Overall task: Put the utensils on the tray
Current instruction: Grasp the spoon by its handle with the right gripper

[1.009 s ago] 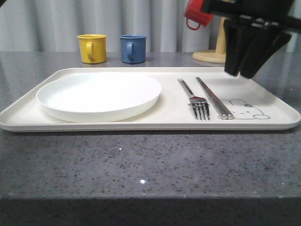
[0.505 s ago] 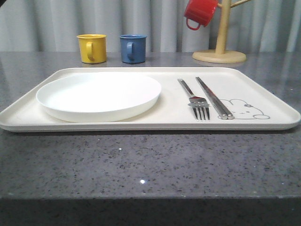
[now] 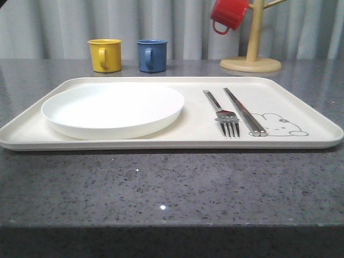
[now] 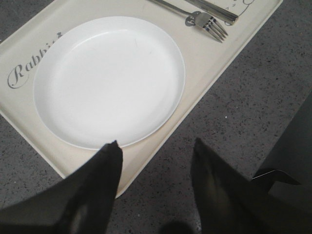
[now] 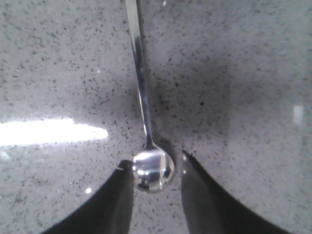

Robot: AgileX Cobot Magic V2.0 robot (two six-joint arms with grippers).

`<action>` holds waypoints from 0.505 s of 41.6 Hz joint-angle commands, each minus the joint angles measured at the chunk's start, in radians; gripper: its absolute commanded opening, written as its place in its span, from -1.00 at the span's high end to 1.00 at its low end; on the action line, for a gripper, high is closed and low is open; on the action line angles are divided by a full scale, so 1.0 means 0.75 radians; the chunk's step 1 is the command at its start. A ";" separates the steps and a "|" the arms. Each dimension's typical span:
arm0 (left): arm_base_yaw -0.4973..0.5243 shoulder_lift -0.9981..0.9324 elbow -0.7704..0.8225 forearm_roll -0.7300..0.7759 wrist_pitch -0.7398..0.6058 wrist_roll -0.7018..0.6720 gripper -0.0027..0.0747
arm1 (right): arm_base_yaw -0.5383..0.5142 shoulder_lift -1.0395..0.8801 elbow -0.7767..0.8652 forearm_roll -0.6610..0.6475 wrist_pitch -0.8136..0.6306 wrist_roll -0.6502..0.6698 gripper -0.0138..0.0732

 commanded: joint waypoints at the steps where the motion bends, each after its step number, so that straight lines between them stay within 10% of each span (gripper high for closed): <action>1: -0.009 -0.016 -0.034 -0.033 -0.090 -0.008 0.06 | -0.007 0.007 -0.038 -0.016 0.086 -0.034 0.05; 21: -0.009 -0.016 -0.034 -0.033 -0.090 -0.008 0.06 | -0.007 0.193 -0.040 -0.016 -0.046 -0.053 0.05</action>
